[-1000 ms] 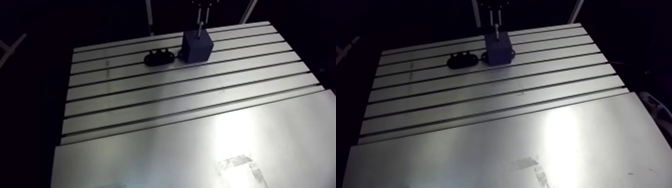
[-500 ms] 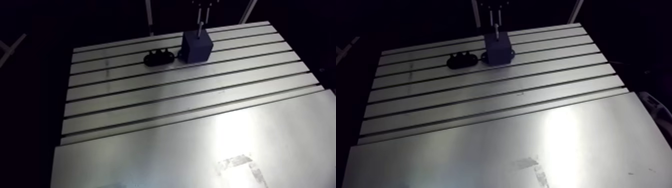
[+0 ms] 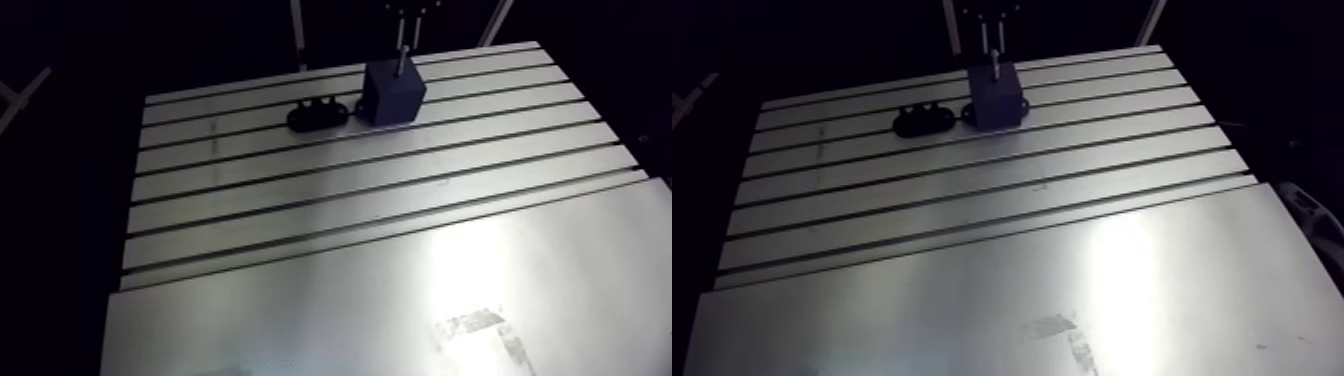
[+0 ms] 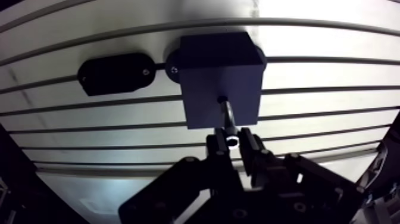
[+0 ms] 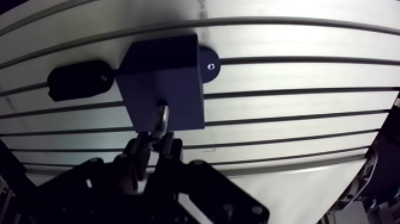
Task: Pick up the M10 bolt and insert it into the hole until fully seated.
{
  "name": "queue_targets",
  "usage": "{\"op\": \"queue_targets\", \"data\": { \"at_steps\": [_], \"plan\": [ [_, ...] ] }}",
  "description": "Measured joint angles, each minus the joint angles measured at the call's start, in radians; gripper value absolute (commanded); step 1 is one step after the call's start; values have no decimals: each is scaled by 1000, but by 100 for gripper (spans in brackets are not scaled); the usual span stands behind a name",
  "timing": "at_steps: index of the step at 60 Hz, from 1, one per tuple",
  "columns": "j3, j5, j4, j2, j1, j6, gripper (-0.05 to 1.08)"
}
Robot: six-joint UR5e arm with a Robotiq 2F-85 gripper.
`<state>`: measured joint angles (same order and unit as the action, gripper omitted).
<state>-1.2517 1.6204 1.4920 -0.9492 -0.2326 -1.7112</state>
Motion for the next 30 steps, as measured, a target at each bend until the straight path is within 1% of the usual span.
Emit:
{"op": "queue_targets", "data": {
  "at_steps": [30],
  "plan": [
    [-4,2,1,3,0,0,108]
  ]
}}
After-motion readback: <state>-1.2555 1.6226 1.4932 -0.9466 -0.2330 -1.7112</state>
